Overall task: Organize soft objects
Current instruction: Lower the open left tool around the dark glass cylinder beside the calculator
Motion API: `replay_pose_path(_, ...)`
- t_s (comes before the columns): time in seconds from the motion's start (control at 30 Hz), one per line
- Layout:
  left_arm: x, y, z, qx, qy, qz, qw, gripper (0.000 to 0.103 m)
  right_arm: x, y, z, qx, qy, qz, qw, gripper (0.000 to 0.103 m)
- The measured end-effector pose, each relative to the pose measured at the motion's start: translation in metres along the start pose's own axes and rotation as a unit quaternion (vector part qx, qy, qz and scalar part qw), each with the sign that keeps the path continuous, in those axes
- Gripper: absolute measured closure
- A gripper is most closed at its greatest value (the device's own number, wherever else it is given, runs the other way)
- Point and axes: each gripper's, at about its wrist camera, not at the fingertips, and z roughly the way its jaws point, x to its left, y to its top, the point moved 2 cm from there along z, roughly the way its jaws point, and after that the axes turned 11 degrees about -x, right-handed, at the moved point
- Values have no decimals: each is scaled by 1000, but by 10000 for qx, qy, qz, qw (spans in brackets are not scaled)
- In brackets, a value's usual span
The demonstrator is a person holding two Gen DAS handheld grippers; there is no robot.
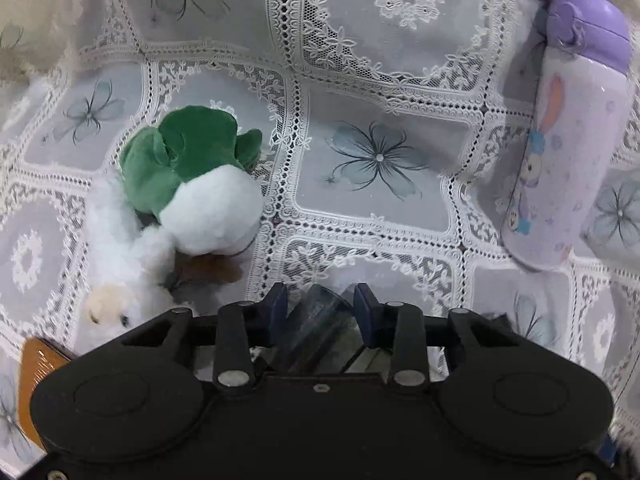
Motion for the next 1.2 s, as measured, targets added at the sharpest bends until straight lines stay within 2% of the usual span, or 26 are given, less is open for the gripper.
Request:
replay_pose_path(0.17,8,-1,-2,-31,83,381,9992,66,8,1,9,38,-11,-220,9998,27)
replay_pose_path(0.33,15,1,-1,39,-60,396,9992,65,13,0,15,149,-37,-524,9985,27)
replay_pose_path(0.43,15,2,-1,50,-98,455,9989,65,8,3,17,98,-245,-616,9978,26)
replay_pose_path(0.6,17,2,-3,42,-161,535,9984,60,-15,15,24,73,-849,-263,9960,26)
replay_pose_path(0.73,20,3,-13,-68,-172,785,9967,55,-19,17,21,69,-812,-161,9965,26)
replay_pose_path(1.03,29,-13,-48,-120,-299,1381,9899,55,-4,8,10,122,-586,-233,9979,26)
replay_pose_path(1.2,33,-22,-61,-330,-66,1720,9845,54,-6,9,4,96,-555,-230,9981,26)
